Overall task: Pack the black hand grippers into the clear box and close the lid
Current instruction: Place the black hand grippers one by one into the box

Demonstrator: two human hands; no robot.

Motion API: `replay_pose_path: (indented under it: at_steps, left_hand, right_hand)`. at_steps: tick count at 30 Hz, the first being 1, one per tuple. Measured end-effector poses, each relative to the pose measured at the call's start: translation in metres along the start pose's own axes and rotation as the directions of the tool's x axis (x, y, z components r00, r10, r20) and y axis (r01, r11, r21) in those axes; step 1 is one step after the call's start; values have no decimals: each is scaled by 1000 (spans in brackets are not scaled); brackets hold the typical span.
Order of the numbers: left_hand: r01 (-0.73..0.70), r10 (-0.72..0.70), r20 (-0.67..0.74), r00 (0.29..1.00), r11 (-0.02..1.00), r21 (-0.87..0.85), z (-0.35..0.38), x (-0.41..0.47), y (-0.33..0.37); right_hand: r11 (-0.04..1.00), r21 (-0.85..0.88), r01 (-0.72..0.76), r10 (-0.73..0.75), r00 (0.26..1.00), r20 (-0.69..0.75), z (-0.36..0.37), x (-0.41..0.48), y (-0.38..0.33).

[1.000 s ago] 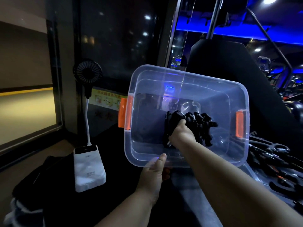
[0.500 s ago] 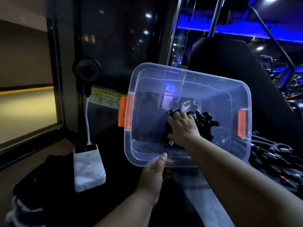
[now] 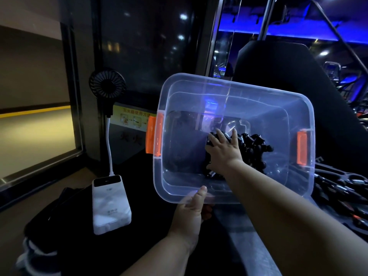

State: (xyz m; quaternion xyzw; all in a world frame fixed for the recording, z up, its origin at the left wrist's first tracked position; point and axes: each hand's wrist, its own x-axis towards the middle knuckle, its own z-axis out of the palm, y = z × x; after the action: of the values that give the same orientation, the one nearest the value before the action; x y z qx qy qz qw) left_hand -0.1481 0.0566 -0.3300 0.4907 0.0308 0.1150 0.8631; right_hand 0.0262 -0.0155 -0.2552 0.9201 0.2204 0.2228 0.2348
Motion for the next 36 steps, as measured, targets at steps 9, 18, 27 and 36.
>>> replay_pose_path:
  at_steps: [9, 18, 27, 36]
  left_hand:
    - [-15, 15, -15, 1000, 1000, -8, -2, -1, 0]
    - [-1, 5, -61, 998, 998, 68, -1, 2, -1]
    - [7, 7, -117, 993, 993, 122, 1, 1, 0]
    - [-11, 31, -149, 988, 991, 131, 6, 0, -3]
  right_hand:
    - [1000, 15, -3, 3, 1000, 1, -1, 4, 2]
    - [989, 149, 0, 13, 996, -88, -1, -4, 14]
    - [844, 514, -150, 330, 902, -278, 0, -77, 48]
    - [697, 637, -330, 600, 754, -267, 35, -177, 90]
